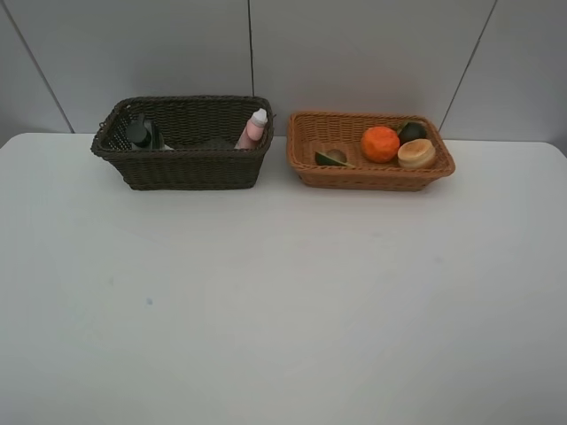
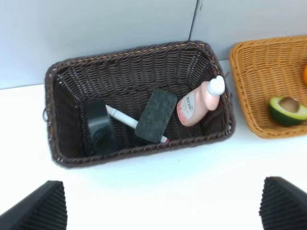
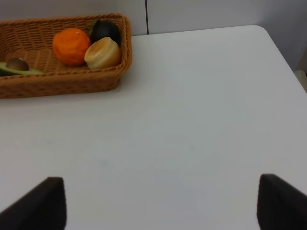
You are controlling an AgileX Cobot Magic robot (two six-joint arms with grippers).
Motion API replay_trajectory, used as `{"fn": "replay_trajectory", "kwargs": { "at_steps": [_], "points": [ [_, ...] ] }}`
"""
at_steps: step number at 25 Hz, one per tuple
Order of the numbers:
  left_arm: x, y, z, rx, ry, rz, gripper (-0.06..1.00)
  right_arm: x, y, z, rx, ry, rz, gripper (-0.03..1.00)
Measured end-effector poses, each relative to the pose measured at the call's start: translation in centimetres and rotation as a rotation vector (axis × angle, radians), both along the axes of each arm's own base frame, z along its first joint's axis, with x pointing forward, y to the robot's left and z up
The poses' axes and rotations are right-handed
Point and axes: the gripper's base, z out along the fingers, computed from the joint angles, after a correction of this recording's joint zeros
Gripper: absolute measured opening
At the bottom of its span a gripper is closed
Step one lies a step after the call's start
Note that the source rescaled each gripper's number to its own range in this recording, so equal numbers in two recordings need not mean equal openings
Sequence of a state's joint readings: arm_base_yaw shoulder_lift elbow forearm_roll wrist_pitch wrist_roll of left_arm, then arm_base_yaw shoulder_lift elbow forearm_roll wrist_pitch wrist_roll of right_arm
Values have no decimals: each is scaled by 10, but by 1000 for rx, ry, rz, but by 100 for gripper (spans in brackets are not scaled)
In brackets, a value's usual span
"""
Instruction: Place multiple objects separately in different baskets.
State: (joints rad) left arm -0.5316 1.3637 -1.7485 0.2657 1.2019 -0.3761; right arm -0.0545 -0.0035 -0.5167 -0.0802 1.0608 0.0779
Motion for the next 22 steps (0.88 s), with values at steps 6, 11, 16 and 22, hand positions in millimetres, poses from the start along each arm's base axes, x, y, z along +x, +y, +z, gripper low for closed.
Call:
{"fn": "replay_trajectory", "kwargs": {
  "at_steps": [6,11,16,22],
  "points": [
    [-97,62,-28,4,-31,51,100,0,0,0,0,0,0,100],
    [-178,115,-77,-45,-120,132,100,0,0,0,0,0,0,100],
    [-228,140,-126,-79,-197,257,100,0,0,0,0,0,0,100],
    [-247,131,-166,-104,-165,292,100,0,0,0,0,0,0,100]
  ]
}}
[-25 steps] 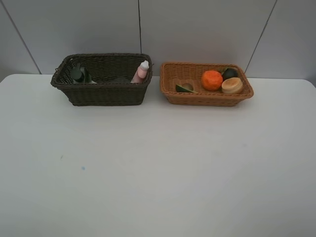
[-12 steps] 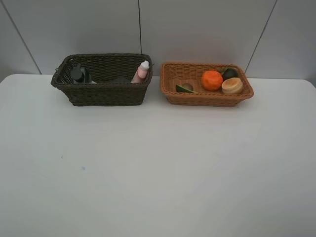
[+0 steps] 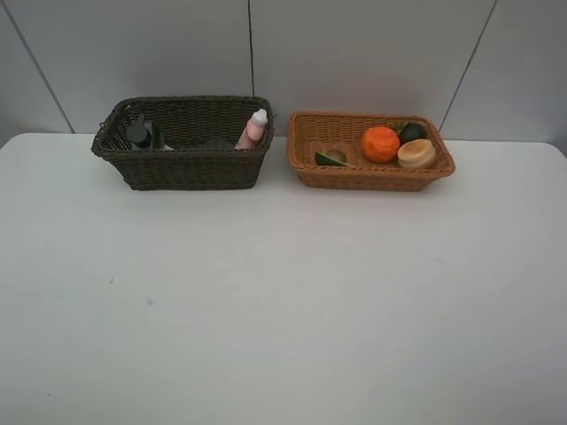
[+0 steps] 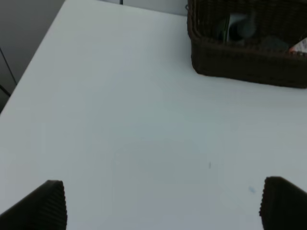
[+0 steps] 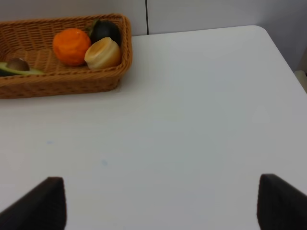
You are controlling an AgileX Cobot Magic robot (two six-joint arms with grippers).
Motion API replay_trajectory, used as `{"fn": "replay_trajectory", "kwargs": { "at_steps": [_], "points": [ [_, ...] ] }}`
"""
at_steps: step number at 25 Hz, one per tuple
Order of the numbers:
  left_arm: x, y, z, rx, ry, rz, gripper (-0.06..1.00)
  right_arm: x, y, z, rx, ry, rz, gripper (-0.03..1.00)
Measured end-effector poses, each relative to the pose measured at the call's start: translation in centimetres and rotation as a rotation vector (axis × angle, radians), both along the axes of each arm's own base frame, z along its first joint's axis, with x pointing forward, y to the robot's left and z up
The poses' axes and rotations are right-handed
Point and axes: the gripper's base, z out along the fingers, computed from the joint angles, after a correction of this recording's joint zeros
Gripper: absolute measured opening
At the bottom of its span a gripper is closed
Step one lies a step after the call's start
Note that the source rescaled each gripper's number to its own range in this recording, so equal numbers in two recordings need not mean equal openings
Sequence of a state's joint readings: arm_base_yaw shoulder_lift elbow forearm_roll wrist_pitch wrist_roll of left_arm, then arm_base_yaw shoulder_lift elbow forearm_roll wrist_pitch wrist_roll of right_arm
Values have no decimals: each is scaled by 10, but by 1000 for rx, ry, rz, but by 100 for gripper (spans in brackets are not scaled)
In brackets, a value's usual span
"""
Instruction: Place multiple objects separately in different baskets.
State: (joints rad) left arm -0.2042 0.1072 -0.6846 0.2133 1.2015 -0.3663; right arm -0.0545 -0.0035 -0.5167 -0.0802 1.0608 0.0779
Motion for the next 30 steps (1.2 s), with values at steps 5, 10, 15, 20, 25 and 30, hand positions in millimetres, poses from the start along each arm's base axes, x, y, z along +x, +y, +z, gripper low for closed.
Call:
{"fn": "replay_trajectory", "kwargs": {
  "at_steps": [5,10,15,20,25,30],
  "points": [
    [10,-13,-36,2,89,-48,100,0,0,0,0,0,0,100],
    [16,-16,-40,3,49,-61,100,0,0,0,0,0,0,100],
    [17,-16,-40,17,44,-77,100,0,0,0,0,0,0,100],
    [17,-21,-40,68,32,-175,100,0,0,0,0,0,0,100],
    [15,-24,-40,100,17,-240,100,0,0,0,0,0,0,100],
    [6,-22,-40,106,-50,-235,100,0,0,0,0,0,0,100]
  ]
}}
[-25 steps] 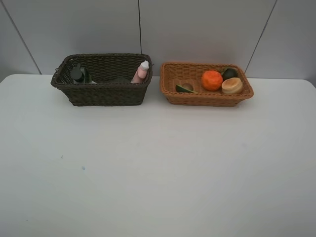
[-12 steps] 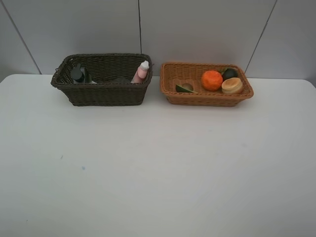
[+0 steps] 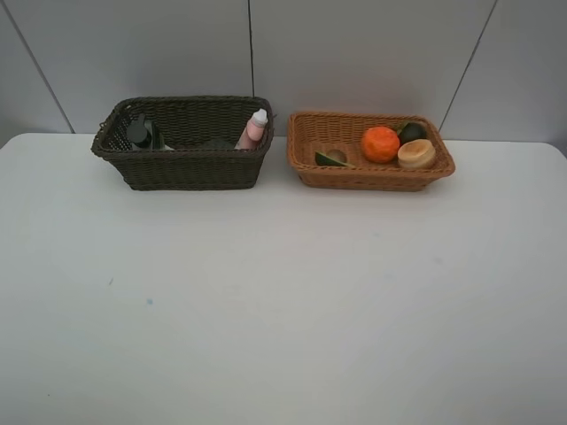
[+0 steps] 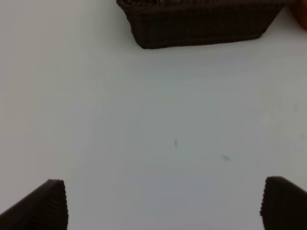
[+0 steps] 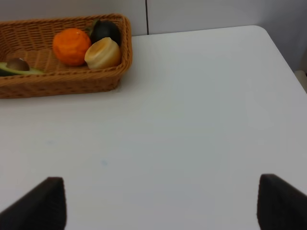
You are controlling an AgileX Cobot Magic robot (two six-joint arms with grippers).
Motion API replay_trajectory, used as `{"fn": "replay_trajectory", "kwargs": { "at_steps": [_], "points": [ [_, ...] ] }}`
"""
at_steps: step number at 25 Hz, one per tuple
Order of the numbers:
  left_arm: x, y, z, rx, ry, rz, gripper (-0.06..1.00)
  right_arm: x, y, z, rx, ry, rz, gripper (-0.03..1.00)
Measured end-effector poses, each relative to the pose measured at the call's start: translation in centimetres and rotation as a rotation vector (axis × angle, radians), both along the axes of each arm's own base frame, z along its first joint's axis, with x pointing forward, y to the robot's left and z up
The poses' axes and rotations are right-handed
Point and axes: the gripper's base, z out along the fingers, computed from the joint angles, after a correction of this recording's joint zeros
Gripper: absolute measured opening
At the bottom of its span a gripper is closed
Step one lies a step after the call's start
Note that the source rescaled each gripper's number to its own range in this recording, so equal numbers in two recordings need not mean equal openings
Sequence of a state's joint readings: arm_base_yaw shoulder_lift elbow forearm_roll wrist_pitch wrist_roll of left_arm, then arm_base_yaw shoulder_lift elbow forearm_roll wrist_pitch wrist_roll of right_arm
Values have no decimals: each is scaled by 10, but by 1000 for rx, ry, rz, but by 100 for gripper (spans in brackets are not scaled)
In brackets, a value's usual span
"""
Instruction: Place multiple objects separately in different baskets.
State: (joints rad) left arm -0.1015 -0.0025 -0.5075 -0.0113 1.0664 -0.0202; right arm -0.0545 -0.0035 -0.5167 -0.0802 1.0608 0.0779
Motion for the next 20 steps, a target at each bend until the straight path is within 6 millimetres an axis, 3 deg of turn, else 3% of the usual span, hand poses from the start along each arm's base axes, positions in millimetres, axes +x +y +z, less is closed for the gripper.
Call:
{"fn": "replay_trajectory", "kwargs": {
  "at_steps": [20],
  "points": [
    [0,1,0,17,-1,84,100,0,0,0,0,0,0,100]
  ]
}}
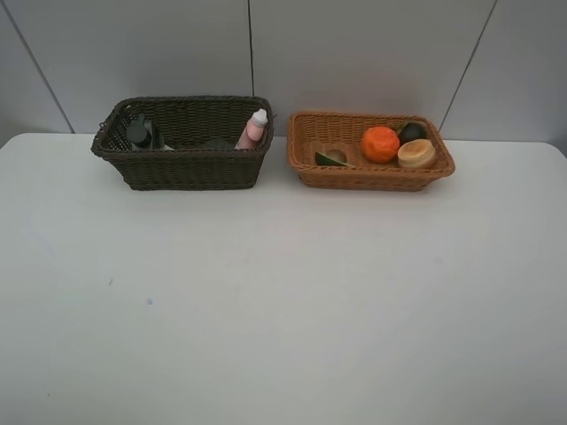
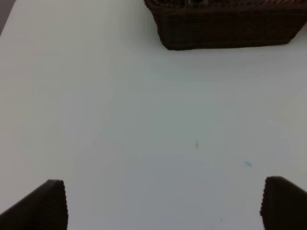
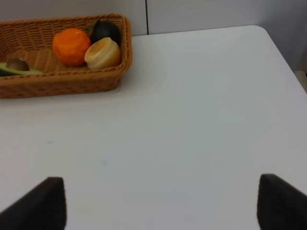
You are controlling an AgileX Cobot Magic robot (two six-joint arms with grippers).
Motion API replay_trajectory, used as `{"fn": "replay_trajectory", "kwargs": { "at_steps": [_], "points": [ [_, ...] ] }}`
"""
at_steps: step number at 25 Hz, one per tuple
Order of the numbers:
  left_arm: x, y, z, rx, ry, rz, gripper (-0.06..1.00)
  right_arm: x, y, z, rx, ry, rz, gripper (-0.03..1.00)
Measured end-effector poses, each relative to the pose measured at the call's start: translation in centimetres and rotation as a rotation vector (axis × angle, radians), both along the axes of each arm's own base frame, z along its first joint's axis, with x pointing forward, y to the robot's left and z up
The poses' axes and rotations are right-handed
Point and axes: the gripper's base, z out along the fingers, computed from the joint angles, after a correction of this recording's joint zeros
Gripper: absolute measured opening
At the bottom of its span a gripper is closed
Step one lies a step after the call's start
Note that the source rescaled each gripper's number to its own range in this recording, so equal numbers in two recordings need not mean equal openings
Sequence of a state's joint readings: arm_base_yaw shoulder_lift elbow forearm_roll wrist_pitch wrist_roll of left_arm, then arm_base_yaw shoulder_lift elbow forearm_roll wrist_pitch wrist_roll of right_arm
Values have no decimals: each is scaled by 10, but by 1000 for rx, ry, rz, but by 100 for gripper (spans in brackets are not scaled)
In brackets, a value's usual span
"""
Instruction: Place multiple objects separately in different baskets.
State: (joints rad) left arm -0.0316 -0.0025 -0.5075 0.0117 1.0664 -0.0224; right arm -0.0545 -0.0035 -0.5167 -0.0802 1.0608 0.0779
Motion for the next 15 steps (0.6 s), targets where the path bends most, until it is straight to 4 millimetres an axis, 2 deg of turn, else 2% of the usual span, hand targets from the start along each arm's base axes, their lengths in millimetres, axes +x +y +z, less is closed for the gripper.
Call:
{"fn": "replay_trajectory", "kwargs": {
  "at_steps": [15],
  "points": [
    [0,0,0,0,0,0,100,0,0,0,0,0,0,100]
  ]
}}
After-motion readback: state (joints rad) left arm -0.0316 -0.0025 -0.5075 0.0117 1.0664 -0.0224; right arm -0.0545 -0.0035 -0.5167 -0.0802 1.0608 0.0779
